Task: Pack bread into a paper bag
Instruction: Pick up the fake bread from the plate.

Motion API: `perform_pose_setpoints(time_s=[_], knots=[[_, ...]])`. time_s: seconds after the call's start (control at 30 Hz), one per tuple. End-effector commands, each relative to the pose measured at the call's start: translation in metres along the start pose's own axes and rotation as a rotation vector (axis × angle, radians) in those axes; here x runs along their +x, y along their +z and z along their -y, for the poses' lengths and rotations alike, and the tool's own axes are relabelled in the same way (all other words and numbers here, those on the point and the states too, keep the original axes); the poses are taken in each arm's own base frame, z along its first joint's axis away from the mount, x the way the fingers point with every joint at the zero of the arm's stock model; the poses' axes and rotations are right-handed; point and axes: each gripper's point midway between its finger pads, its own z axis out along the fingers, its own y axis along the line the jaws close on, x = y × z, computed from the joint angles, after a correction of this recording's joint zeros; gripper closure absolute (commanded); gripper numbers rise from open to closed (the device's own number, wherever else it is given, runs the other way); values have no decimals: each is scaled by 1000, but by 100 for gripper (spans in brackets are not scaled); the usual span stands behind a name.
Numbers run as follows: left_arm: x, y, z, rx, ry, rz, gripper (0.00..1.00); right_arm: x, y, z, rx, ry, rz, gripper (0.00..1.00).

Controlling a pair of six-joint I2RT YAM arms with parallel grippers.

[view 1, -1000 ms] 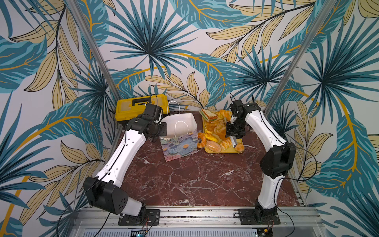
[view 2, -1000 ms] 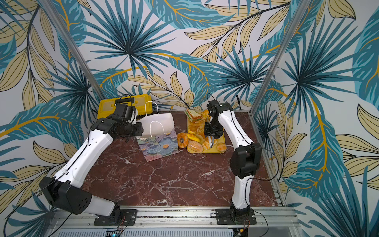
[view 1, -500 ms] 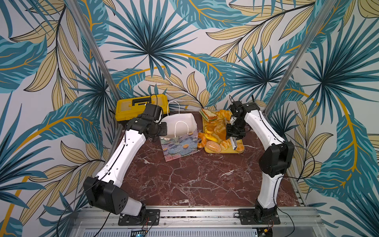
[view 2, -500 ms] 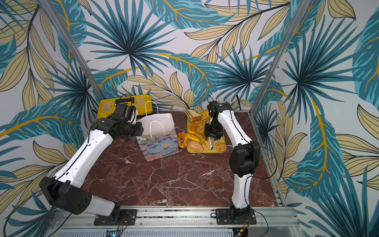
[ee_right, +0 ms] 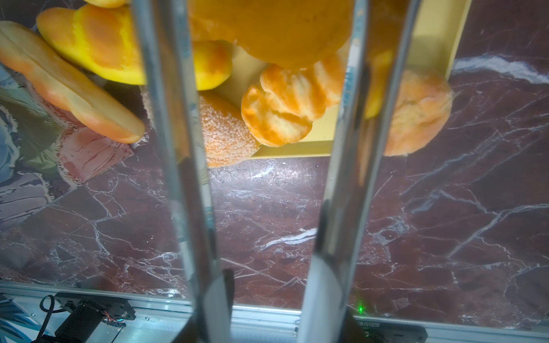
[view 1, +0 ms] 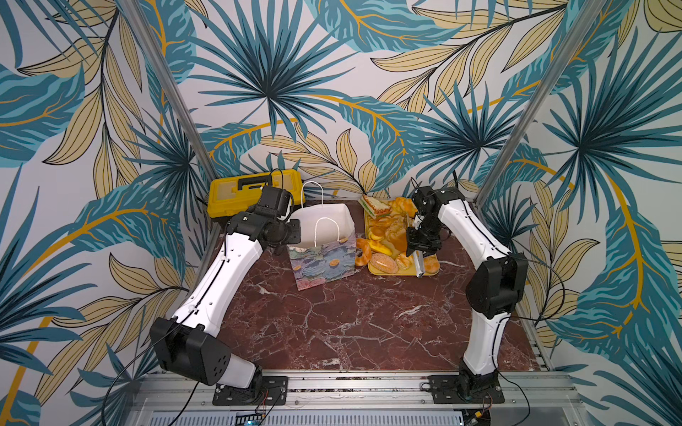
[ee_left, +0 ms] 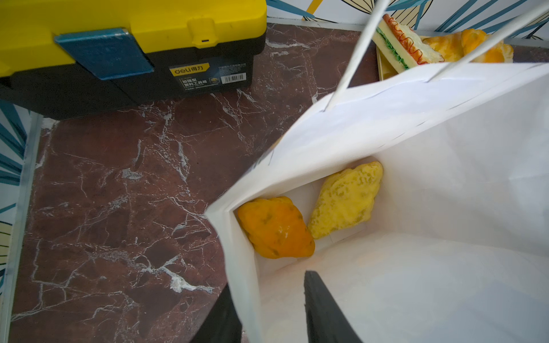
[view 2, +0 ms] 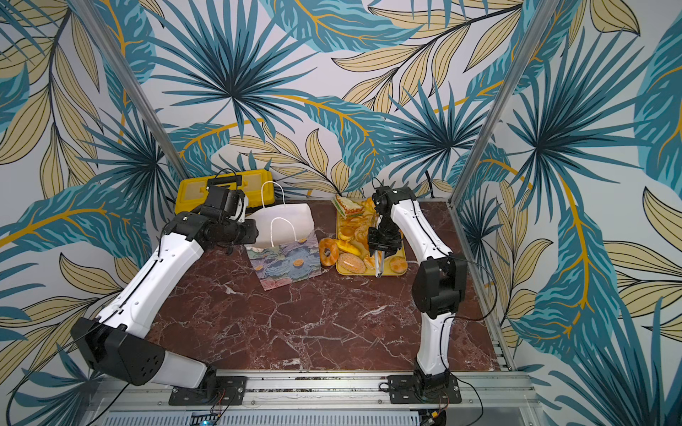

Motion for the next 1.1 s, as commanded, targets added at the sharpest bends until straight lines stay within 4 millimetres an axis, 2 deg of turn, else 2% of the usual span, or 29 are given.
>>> perform_pose_setpoints(time_s=[0.0,0.6,0.8,1.07], knots=[[3,2,2,12,-1,1,61,7,7,2,4,-4,-43,60],[4,1,1,9,-2,-1,62,10,11,4,-2,20,-25,99],[2,0,1,9,-1,5,62,3,-13,0,-28,46,75,100],[-1,-1,1,7,3,8,62,-4,-65,-9,-96,68,228,100]])
